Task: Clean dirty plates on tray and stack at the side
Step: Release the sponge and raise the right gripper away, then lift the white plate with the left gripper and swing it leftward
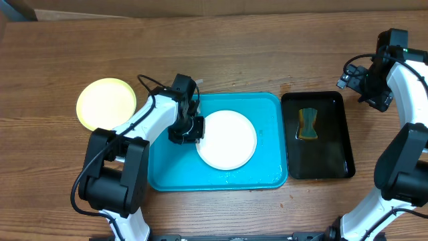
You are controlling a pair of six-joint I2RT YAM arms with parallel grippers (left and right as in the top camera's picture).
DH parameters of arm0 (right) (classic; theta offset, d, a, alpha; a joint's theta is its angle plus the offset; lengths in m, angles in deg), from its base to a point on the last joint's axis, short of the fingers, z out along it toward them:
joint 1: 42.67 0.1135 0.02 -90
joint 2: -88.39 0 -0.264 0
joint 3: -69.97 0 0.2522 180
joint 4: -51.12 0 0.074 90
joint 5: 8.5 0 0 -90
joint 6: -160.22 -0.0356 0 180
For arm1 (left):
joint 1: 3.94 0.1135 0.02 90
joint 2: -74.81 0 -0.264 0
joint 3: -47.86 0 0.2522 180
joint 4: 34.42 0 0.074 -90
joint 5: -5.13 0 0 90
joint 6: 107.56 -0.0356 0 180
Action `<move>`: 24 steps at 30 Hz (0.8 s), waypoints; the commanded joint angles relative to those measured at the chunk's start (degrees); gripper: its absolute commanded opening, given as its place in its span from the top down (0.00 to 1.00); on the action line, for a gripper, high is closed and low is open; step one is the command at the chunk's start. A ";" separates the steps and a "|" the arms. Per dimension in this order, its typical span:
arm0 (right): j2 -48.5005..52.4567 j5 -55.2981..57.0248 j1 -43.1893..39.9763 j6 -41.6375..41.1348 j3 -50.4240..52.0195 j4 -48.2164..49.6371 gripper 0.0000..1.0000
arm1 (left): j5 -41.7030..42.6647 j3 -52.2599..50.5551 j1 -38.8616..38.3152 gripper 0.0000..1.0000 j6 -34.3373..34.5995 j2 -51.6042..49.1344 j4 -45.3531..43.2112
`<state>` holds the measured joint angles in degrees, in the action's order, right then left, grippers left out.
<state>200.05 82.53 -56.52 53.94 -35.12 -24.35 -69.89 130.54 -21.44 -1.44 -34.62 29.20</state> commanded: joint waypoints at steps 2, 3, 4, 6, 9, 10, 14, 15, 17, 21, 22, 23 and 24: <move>-1.40 0.39 -0.15 -0.26 -0.50 0.15 0.00 | -1.42 6.51 0.24 0.96 -0.76 0.04 3.52; -1.40 0.39 -0.15 -0.26 -0.50 0.15 0.00 | -1.44 7.96 0.24 0.96 -1.05 0.04 4.59; -1.40 0.39 -0.15 -0.28 -0.50 0.15 0.00 | -1.46 9.33 0.24 0.96 -1.22 0.04 5.64; -1.38 0.39 -0.15 -0.26 -0.50 0.15 0.00 | -1.46 12.17 0.24 0.96 -1.40 0.04 7.87; -1.40 0.39 -0.15 -0.26 -0.50 0.15 0.00 | -1.44 16.35 0.22 0.96 -1.36 0.04 10.69; -1.40 0.39 -0.15 -0.26 -0.50 0.15 0.00 | -1.44 17.66 0.22 0.96 -1.33 0.04 11.50; -1.40 0.39 -0.15 -0.26 -0.50 0.15 0.00 | -1.44 22.64 0.09 0.96 -0.63 0.04 14.49; -1.40 0.39 -0.15 -0.26 -0.50 0.15 0.00 | -1.44 23.74 0.02 0.96 -0.61 0.04 15.21; -1.40 0.39 -0.15 -0.28 -0.50 0.15 0.00 | -1.49 25.77 -0.17 0.96 -0.28 0.04 16.28; -1.40 0.39 -0.15 -0.26 -0.50 0.15 0.00 | -2.71 29.20 -1.29 0.96 1.16 0.04 17.03; -1.40 0.39 -0.15 -0.26 -0.50 0.15 0.00 | -3.48 29.92 -1.75 0.96 1.79 0.04 17.05; -1.40 0.39 -0.15 -0.26 -0.50 0.15 0.00 | -3.93 30.75 -2.34 0.96 2.34 0.04 17.05; -1.40 0.39 -0.15 -0.26 -0.50 0.15 0.00 | -4.02 31.26 -2.86 0.96 2.71 0.04 16.98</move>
<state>200.05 82.56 -56.52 53.92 -35.12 -24.35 -72.62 158.83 -22.47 -0.76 -34.62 45.99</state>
